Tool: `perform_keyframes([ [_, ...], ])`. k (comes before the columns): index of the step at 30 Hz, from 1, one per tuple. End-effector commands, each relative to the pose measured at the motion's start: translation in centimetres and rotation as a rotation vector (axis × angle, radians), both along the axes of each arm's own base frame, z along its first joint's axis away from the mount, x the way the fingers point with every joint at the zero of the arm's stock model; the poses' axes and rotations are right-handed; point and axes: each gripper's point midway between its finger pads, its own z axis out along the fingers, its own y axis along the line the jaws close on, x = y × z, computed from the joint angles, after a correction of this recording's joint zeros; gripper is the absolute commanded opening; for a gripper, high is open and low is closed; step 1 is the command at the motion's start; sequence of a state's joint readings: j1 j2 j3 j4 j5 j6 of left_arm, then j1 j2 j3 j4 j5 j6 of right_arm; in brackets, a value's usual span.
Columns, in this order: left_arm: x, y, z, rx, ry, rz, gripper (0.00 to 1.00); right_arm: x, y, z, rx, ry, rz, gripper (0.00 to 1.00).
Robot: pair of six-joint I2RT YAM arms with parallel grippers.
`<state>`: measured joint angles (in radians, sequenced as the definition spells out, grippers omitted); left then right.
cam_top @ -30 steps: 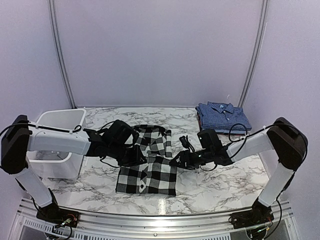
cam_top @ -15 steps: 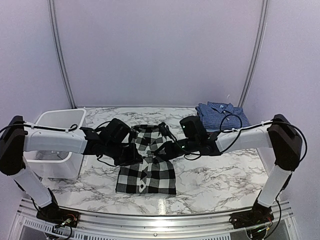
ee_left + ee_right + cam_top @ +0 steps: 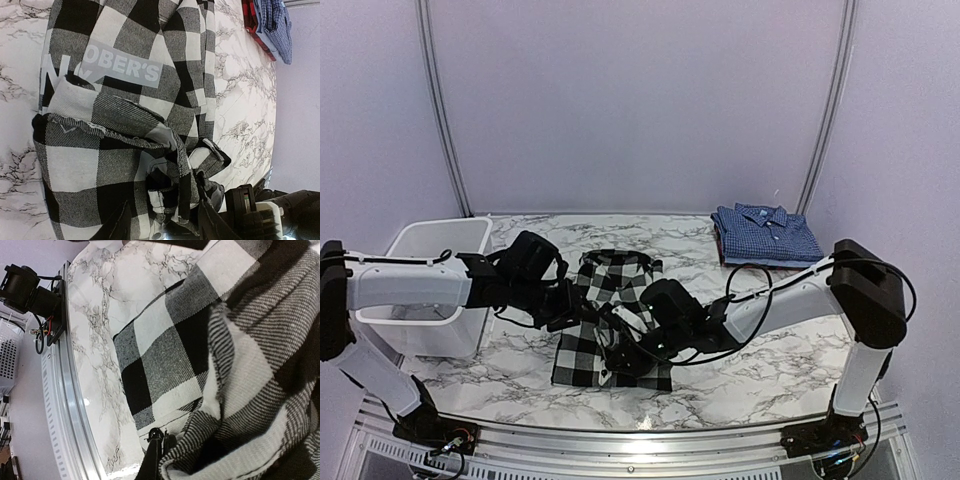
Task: Fold and stack the long sleeve shirts
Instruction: Adjust the 2/3-rectangle-folded shirt at the center of the board.
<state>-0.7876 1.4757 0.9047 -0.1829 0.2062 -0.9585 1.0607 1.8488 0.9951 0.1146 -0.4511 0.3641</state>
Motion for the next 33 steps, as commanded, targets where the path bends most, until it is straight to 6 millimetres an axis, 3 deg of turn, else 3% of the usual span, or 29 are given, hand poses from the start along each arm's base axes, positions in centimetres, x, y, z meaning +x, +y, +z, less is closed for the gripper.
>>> perform_keyframes([
  [1, -0.9, -1.4, -1.2, -0.03, 0.049, -0.045, 0.49, 0.5, 0.7, 1.2, 0.045, -0.075, -0.016, 0.01],
  [10, -3.0, -3.9, -2.8, -0.049, 0.079, -0.106, 0.62, 0.5, 0.8, 1.9, 0.074, -0.093, -0.021, 0.03],
  [16, -3.3, -5.0, -3.0, -0.088, 0.067, -0.118, 0.62, 0.4, 0.8, 2.2, 0.086, -0.104, -0.009, 0.03],
  [19, -3.5, -5.6, -3.5, -0.096, 0.071, -0.125, 0.52, 0.3, 0.9, 1.9, 0.076, -0.101, -0.005, 0.03],
  [24, -3.9, -6.0, -4.2, -0.09, 0.094, -0.129, 0.17, 0.3, 0.7, 1.8, 0.067, -0.104, -0.011, 0.03],
  [27, -4.3, -5.6, -4.8, -0.077, 0.109, -0.124, 0.0, 0.4, 0.3, 2.3, 0.059, -0.118, -0.021, 0.12],
  [30, -4.7, -4.6, -5.4, -0.04, 0.125, -0.111, 0.0, 0.7, -0.3, 3.9, 0.059, -0.156, -0.036, 0.36],
  [33, -5.1, -3.9, -5.7, -0.026, 0.135, -0.101, 0.0, 1.3, -1.2, 6.2, 0.072, -0.195, -0.066, 0.48],
])
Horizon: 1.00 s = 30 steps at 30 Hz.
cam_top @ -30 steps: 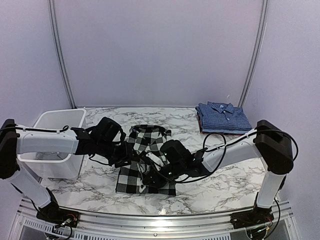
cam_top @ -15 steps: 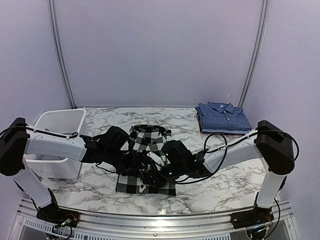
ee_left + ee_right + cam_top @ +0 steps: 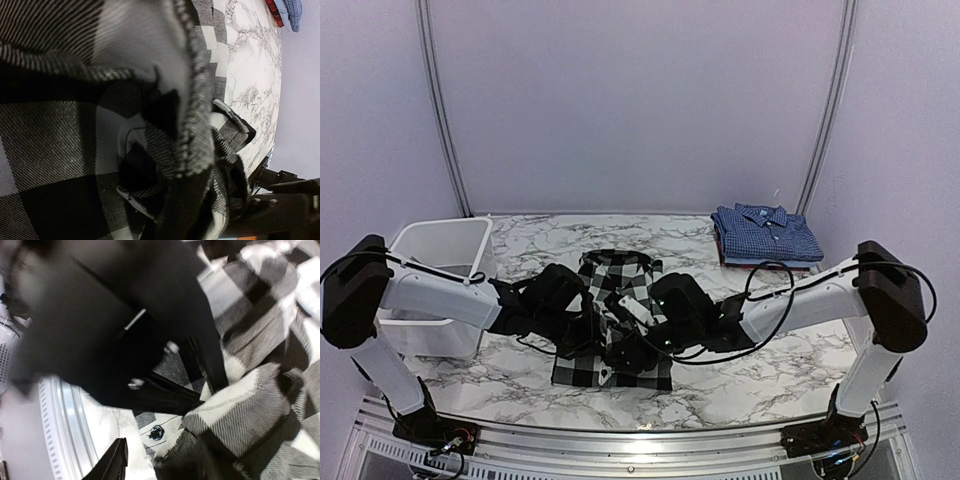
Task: Fold and stack the long sleeve shirts
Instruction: Adjust the 2/3-rectangle-folded shirt at the center of the board.
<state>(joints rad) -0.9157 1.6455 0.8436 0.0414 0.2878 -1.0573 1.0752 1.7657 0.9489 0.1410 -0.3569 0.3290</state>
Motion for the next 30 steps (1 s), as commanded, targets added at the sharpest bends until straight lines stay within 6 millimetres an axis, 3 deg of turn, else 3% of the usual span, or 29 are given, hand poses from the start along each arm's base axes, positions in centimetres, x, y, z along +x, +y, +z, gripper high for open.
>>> perform_keyframes([
  [1, -1.0, 1.3, -0.6, 0.035, 0.019, 0.007, 0.0, 1.1, -1.0, 5.0, 0.05, -0.092, -0.043, 0.51],
  [4, -1.4, 1.8, -0.6, 0.04, 0.019, 0.011, 0.0, 3.4, -3.2, 6.3, 0.041, -0.127, -0.139, 0.55],
  [7, -1.7, 1.9, -0.5, 0.037, 0.014, 0.003, 0.0, 5.7, -5.8, 6.3, 0.006, -0.162, -0.226, 0.55],
  [12, -2.9, 2.0, -1.0, 0.064, 0.032, -0.022, 0.0, 7.2, -9.0, 3.6, -0.121, -0.186, -0.29, 0.54],
  [14, -3.1, 2.0, -1.0, 0.067, 0.033, -0.026, 0.0, 7.0, -9.6, 2.3, -0.157, -0.183, -0.288, 0.48],
  [22, -3.5, 2.2, -0.2, 0.06, 0.016, -0.025, 0.0, 6.4, -11.3, -0.9, -0.235, -0.168, -0.298, 0.35],
  [26, -3.8, 2.3, 0.0, 0.063, 0.014, -0.031, 0.0, 5.9, -10.3, -1.2, -0.208, -0.139, -0.263, 0.34],
  [30, -3.9, 2.4, 0.4, 0.06, 0.005, -0.031, 0.0, 5.5, -8.9, -1.4, -0.191, -0.124, -0.226, 0.24],
])
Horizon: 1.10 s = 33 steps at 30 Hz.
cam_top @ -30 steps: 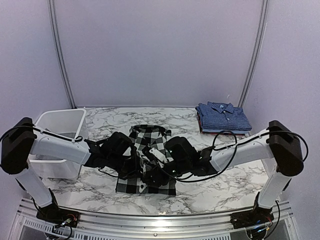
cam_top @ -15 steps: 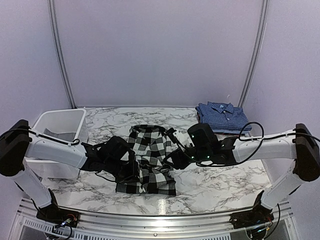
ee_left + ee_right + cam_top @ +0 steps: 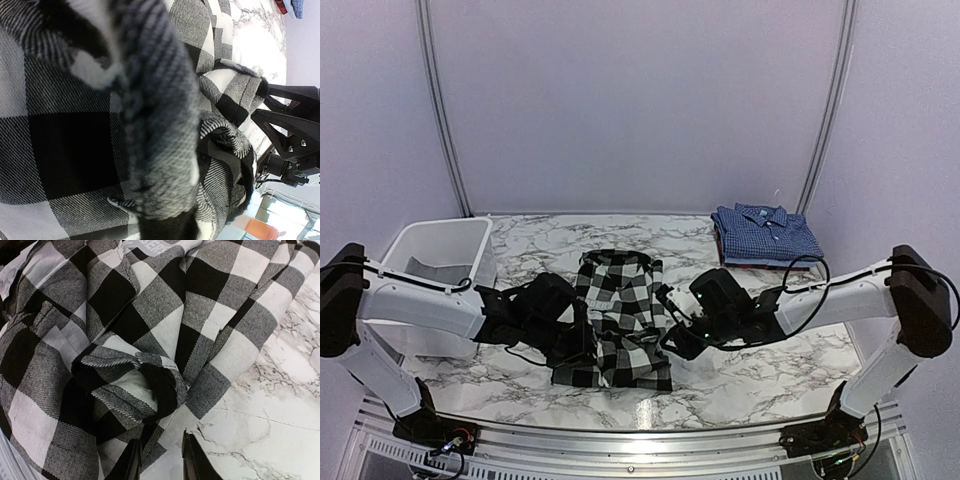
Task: Fold and stack the long sleeve shirts
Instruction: Adjust the 2/3-rectangle-folded shirt at the center of the board.
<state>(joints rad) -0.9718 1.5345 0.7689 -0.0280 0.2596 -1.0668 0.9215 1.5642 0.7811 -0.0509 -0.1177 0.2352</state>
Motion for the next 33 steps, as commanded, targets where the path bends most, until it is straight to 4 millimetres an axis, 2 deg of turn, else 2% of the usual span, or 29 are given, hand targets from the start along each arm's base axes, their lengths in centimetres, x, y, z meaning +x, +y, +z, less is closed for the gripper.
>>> perform_keyframes([
  [1, -0.5, 0.8, 0.3, 0.022, -0.009, 0.003, 0.0, -0.2, 2.3, 0.7, 0.049, 0.0, 0.05, 0.22],
  [7, -0.3, 0.8, 1.0, 0.017, -0.03, 0.006, 0.0, 0.4, 4.3, 0.4, 0.086, 0.02, 0.069, 0.2],
  [10, -0.3, 0.8, 1.0, 0.02, -0.033, 0.003, 0.0, 2.1, 4.8, 0.1, 0.091, 0.042, 0.009, 0.2],
  [13, -0.2, 0.8, 1.2, 0.019, -0.038, 0.007, 0.0, 4.1, 4.5, -0.2, 0.086, 0.063, -0.078, 0.22],
  [16, -0.1, 0.9, 1.2, 0.02, -0.042, 0.01, 0.0, 5.4, 4.6, -0.5, 0.083, 0.072, -0.126, 0.31],
  [18, 0.0, 0.8, 1.3, 0.022, -0.047, 0.009, 0.0, 5.6, 4.3, -1.5, 0.044, 0.097, -0.15, 0.32],
  [21, 0.3, 0.6, 1.5, 0.022, -0.058, 0.011, 0.0, 6.0, 4.3, -2.0, 0.03, 0.109, -0.177, 0.36],
  [26, 0.9, 0.1, 2.0, 0.02, -0.084, 0.006, 0.0, 7.0, 4.4, -2.2, 0.02, 0.099, -0.208, 0.44],
  [29, 1.9, -0.5, 2.7, 0.017, -0.117, 0.012, 0.0, 7.3, 4.5, -1.3, 0.03, 0.087, -0.215, 0.48],
  [33, 4.0, -1.6, 3.9, 0.021, -0.165, 0.014, 0.0, 7.9, 3.6, 1.3, 0.048, 0.039, -0.239, 0.51],
])
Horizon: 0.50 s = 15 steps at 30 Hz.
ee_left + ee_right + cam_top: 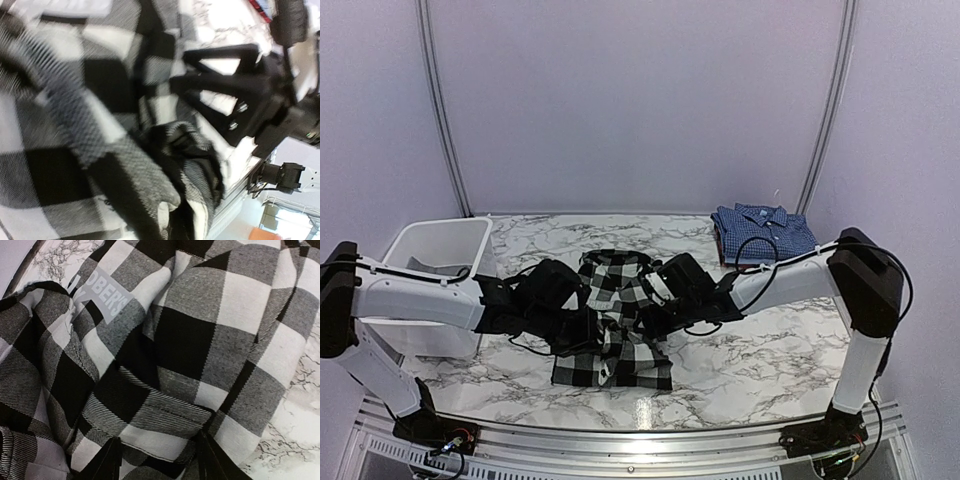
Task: Fold and stack the long sleeve shirts
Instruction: Adjust the 2/3-rectangle-folded shirt at the center of the board.
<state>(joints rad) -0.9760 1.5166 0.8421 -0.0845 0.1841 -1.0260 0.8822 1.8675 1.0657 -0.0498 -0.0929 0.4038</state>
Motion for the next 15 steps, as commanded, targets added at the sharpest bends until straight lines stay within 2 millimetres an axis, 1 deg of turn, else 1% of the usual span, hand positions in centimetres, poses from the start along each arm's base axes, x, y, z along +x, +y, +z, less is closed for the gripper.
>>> perform_keyframes([
  [1, 3.0, -1.3, 1.7, 0.011, -0.076, 0.006, 0.0, 1.9, -1.3, 4.0, 0.008, -0.071, -0.073, 0.52],
  [3, 4.3, -1.7, 1.2, 0.021, -0.075, 0.023, 0.0, 2.4, -2.7, 5.7, 0.009, -0.107, -0.109, 0.54],
  [6, 6.4, -2.0, 0.7, 0.044, -0.079, 0.06, 0.07, 3.2, -5.2, 7.4, -0.02, -0.158, -0.175, 0.58],
  [7, 7.0, -2.2, 0.5, 0.049, -0.085, 0.069, 0.13, 3.2, -6.0, 7.6, -0.041, -0.171, -0.192, 0.6],
  [8, 7.6, -2.4, 0.4, 0.054, -0.092, 0.075, 0.21, 3.1, -6.8, 7.9, -0.058, -0.185, -0.204, 0.62],
  [10, 8.9, -2.5, 0.4, 0.058, -0.102, 0.1, 0.29, 2.7, -7.7, 8.5, -0.071, -0.2, -0.21, 0.64],
  [11, 9.6, -2.6, 0.7, 0.054, -0.113, 0.108, 0.38, 2.4, -7.9, 8.8, -0.066, -0.203, -0.201, 0.65],
  [13, 10.6, -2.4, 1.1, 0.053, -0.137, 0.13, 0.59, 1.2, -7.8, 9.4, -0.037, -0.203, -0.16, 0.66],
  [15, 11.4, -2.1, 2.0, 0.043, -0.165, 0.143, 0.66, -0.2, -7.2, 10.1, -0.001, -0.212, -0.107, 0.66],
])
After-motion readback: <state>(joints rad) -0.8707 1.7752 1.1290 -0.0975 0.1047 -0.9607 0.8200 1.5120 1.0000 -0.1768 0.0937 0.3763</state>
